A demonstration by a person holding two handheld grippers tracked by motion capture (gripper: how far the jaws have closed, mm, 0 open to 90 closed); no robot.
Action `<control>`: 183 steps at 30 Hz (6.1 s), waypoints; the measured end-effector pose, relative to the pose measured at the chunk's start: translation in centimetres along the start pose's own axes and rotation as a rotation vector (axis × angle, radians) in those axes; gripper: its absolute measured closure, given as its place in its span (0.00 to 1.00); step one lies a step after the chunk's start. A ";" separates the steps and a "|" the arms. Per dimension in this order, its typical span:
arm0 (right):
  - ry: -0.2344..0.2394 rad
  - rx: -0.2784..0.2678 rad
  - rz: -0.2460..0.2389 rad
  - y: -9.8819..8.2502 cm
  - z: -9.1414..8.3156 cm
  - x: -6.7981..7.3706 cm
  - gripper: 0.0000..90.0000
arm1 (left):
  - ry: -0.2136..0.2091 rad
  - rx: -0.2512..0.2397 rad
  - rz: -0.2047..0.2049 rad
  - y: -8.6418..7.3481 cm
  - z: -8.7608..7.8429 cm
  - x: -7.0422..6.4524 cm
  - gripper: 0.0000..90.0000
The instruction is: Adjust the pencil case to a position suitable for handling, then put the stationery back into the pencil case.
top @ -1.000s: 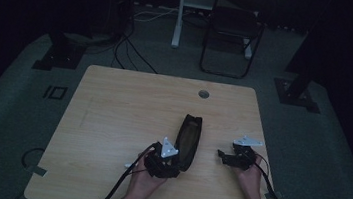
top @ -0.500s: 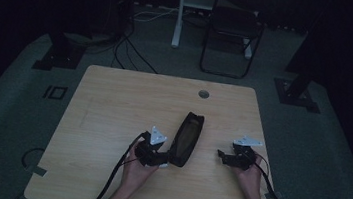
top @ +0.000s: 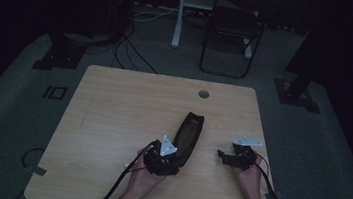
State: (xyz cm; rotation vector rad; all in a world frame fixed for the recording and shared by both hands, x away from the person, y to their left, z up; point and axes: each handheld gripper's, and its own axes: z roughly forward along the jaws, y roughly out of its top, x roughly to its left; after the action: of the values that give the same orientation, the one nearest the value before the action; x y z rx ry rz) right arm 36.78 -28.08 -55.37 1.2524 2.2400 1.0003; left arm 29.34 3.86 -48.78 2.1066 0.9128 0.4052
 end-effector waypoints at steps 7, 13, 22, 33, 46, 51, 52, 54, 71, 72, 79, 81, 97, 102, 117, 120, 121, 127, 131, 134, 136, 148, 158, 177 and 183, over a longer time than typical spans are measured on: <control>0.000 0.000 0.000 0.0 0.0 0.0 0.26 | 0.061 0.000 -0.054 -0.2 -0.5 2.7 0.60; 0.000 0.000 0.000 0.0 0.0 0.0 0.26 | 0.082 0.001 -0.083 -0.6 -1.0 4.6 0.71; 0.000 0.001 0.000 0.0 0.0 0.0 0.26 | 0.052 0.009 -0.048 -1.7 -2.4 7.3 0.80; 0.000 0.001 0.000 0.0 0.0 0.0 0.26 | 0.077 0.020 -0.085 -3.1 -4.2 9.7 0.81; 0.000 0.000 0.000 0.0 0.0 0.0 0.26 | 0.096 0.041 -0.077 -4.9 -6.3 10.6 0.81; 0.000 0.000 0.000 0.0 0.0 0.0 0.26 | 0.108 0.017 -0.083 -5.2 -7.2 10.8 0.70; 0.000 0.000 0.000 0.0 0.0 0.0 0.26 | 0.087 -0.015 -0.086 -5.1 -7.7 10.9 0.67; 0.000 0.000 0.000 0.0 0.0 0.0 0.26 | 0.075 -0.032 -0.090 -5.0 -7.8 10.9 0.62; 0.001 0.000 -0.003 0.0 0.0 0.0 0.26 | 0.012 -0.102 -0.013 -4.3 -9.3 10.1 0.51; 0.001 0.000 -0.003 0.0 0.0 0.0 0.26 | 0.006 -0.104 -0.009 -4.3 -9.3 10.0 0.51; 0.001 -0.001 -0.003 0.0 0.0 0.0 0.26 | -0.031 -0.081 0.058 -4.5 -8.7 8.8 0.50; 0.001 0.000 -0.003 0.0 0.0 0.0 0.26 | -0.038 -0.075 0.068 -4.7 -8.6 8.6 0.50; 0.002 0.000 -0.004 0.0 0.0 0.0 0.26 | -0.089 -0.026 0.118 -6.3 -7.2 7.7 0.51; 0.002 0.000 -0.004 0.0 0.0 0.0 0.26 | -0.089 -0.001 0.146 -6.8 -6.7 7.4 0.51; 0.002 0.000 -0.004 0.0 0.0 0.0 0.26 | -0.095 0.116 0.156 -7.8 -4.2 7.4 0.56; 0.002 0.000 -0.004 0.0 0.0 0.0 0.26 | -0.111 0.138 0.156 -8.0 -3.8 7.6 0.58; 0.002 0.000 -0.004 0.0 0.0 0.0 0.26 | -0.108 0.146 0.155 -8.0 -3.7 7.6 0.59; 0.002 0.000 -0.005 0.0 0.0 0.0 0.26 | -0.081 0.182 0.164 -8.3 -3.2 7.6 0.62; 0.002 0.000 -0.004 0.0 0.0 0.0 0.26 | -0.087 0.191 0.161 -8.4 -3.0 7.5 0.62; 0.002 0.000 -0.004 0.0 0.0 0.0 0.26 | -0.099 0.188 0.153 -8.4 -2.9 7.6 0.65; 0.002 0.000 -0.004 0.0 0.0 0.0 0.26 | -0.107 0.187 0.165 -8.4 -3.0 7.5 0.69; 0.002 0.000 -0.005 0.0 0.0 0.0 0.26 | -0.143 0.180 0.179 -8.5 -2.9 7.4 0.87; 0.002 0.000 -0.004 0.0 0.0 0.0 0.26 | -0.153 0.179 0.185 -8.5 -2.9 7.4 0.87; 0.002 0.000 -0.004 0.0 0.0 0.0 0.26 | -0.149 0.182 0.178 -8.4 -3.1 7.6 0.88; 0.002 0.000 -0.004 0.0 0.0 0.0 0.26 | -0.151 0.176 0.171 -8.3 -3.3 7.7 0.88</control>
State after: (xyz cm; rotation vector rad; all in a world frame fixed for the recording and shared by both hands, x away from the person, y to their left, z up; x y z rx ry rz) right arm 36.71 -28.09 -55.38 1.2470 2.2432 1.0010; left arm 28.90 14.78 -53.15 2.3507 0.7049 0.2561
